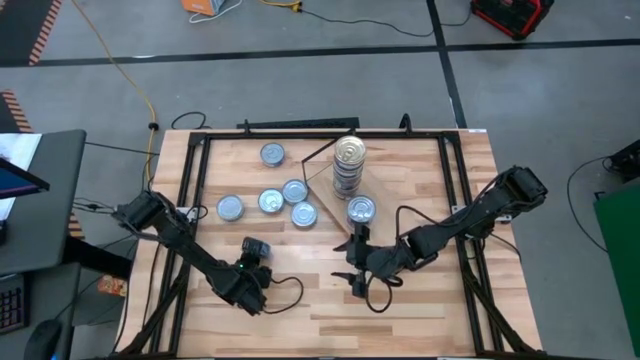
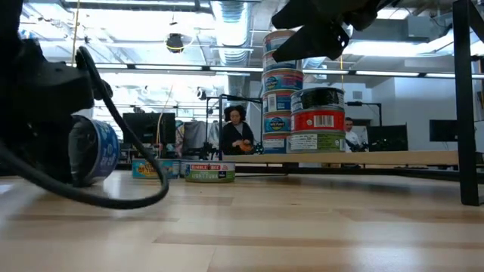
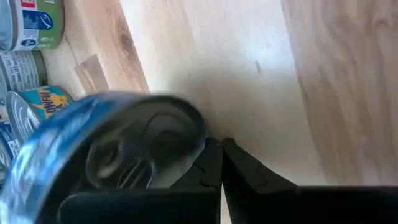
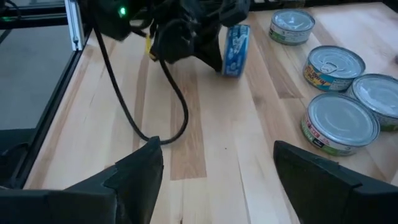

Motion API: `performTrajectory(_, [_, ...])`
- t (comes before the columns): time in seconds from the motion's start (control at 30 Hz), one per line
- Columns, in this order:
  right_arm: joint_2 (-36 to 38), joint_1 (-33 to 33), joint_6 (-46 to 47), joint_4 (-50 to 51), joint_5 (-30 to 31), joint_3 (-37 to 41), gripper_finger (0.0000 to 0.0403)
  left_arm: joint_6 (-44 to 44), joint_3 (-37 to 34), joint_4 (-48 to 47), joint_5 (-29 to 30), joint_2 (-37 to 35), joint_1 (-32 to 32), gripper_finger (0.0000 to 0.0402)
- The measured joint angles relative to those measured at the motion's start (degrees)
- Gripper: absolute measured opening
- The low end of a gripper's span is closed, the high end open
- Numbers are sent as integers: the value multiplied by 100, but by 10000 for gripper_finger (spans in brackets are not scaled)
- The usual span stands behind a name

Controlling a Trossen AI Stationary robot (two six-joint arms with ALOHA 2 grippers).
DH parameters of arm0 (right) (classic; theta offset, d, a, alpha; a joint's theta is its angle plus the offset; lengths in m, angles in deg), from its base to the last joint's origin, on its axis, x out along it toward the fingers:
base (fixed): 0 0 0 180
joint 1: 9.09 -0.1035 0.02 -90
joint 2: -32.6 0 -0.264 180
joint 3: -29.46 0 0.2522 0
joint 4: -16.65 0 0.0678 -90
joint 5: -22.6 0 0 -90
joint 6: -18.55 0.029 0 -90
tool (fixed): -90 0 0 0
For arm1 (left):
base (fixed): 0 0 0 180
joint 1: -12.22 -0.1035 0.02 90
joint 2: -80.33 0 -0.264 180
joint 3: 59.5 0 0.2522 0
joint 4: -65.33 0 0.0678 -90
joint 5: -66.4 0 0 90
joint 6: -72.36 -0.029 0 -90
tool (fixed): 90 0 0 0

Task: Stack canned seafood by type on shelf
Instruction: Stack the blue tuna can on top of the blue tuna can on the shelf

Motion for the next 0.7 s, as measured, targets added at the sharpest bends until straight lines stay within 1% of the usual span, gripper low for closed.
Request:
performTrajectory(0.13, [0, 33, 2, -22, -3, 0, 327, 91, 0, -5, -83, -52, 0, 1])
performTrajectory(0.23, [1, 36, 3, 6, -4, 0, 327, 209, 46, -12, -512, -240, -5, 1])
performTrajectory(0.33, [1, 48, 2, 10, -7, 0, 327, 300, 210, 5, -983, -590, 13, 1])
performTrajectory(0.4, [0, 69, 4, 4, -20, 0, 327, 575, 364, 17, -981, -873, 13, 0])
performTrajectory(0.47, [0, 71, 4, 4, -22, 0, 327, 744, 484, 0, -913, -1158, -57, 8])
performTrajectory(0.57, [0, 75, 1, -14, -21, 0, 327, 514, 659, -109, -1132, -1462, -302, 47])
performTrajectory(0.7, [0, 71, -1, 198, -27, 0, 327, -241, 811, -276, -1173, -1525, -676, 139])
